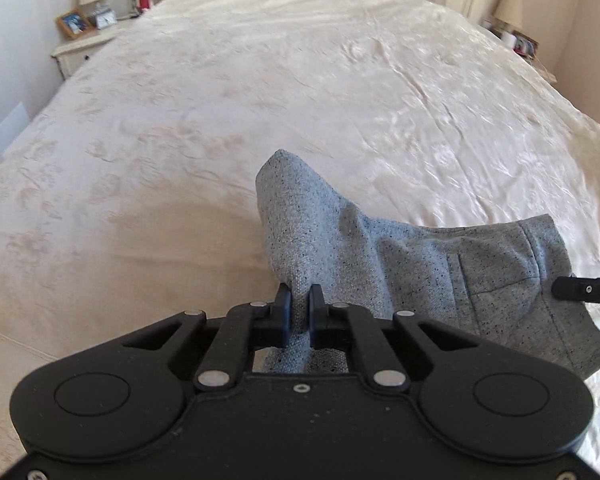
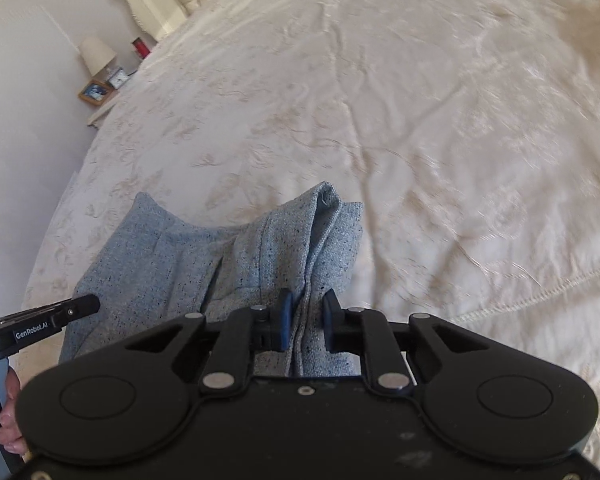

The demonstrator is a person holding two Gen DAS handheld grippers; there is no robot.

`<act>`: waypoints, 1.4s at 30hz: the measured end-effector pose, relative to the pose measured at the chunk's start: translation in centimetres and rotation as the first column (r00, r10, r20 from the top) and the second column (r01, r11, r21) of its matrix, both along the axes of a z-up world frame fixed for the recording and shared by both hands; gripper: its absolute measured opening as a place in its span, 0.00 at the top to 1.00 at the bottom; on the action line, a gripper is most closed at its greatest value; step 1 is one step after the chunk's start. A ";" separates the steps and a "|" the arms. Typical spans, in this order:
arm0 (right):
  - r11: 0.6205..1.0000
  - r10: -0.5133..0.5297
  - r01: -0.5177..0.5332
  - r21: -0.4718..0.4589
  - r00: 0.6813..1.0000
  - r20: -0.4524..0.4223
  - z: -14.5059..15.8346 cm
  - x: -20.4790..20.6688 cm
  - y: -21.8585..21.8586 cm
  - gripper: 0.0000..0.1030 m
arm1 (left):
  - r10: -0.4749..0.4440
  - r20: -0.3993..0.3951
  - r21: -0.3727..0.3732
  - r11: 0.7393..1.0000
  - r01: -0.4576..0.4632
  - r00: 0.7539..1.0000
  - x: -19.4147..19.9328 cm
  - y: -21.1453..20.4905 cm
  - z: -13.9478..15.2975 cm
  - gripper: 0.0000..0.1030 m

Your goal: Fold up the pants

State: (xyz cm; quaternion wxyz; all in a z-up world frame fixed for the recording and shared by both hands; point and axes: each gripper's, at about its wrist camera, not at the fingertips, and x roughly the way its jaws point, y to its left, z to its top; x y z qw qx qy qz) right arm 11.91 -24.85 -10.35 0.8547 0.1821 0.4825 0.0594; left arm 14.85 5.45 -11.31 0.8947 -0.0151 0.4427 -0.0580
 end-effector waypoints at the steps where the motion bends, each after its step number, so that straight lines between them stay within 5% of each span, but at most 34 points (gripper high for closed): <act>1: 1.000 0.010 -0.010 0.004 1.000 0.011 0.1 0.6 0.8 0.84 | 0.009 0.005 0.015 1.000 -0.010 1.000 0.2 0.6 0.1 0.90; 14: 0.978 0.191 -0.199 0.060 0.975 0.110 1.6 9.6 14.9 0.84 | 0.251 0.094 0.082 0.962 -0.259 0.963 2.4 12.2 1.9 0.90; 17: 0.976 0.196 -0.203 0.079 0.976 0.094 0.6 11.4 17.7 0.81 | 0.326 0.005 0.163 0.932 -0.323 0.945 3.6 14.9 -0.4 0.78; 19: 0.990 0.143 -0.143 0.007 0.990 0.013 -1.2 12.9 19.4 0.75 | 0.420 -0.060 0.269 0.880 -0.390 0.906 4.1 16.4 -2.5 0.85; 21: 0.992 0.091 -0.096 -0.082 0.994 -0.062 -2.6 13.8 20.2 0.75 | 0.472 -0.108 0.264 0.862 -0.432 0.875 3.5 17.9 -3.6 0.84; 26: 0.978 0.133 -0.134 -0.160 0.991 -0.017 -1.5 12.4 21.2 0.75 | 0.487 -0.181 0.217 0.867 -0.448 0.855 2.1 18.6 -4.1 0.83; 33: 0.960 0.209 -0.202 -0.193 0.978 0.017 1.7 8.8 23.4 0.75 | 0.415 -0.221 0.152 0.909 -0.389 0.883 2.1 16.1 -2.2 0.78; 42: 0.945 0.275 -0.259 -0.201 0.959 0.060 4.9 4.5 25.1 0.75 | 0.382 -0.185 0.133 0.922 -0.362 0.905 0.0 12.2 1.1 0.78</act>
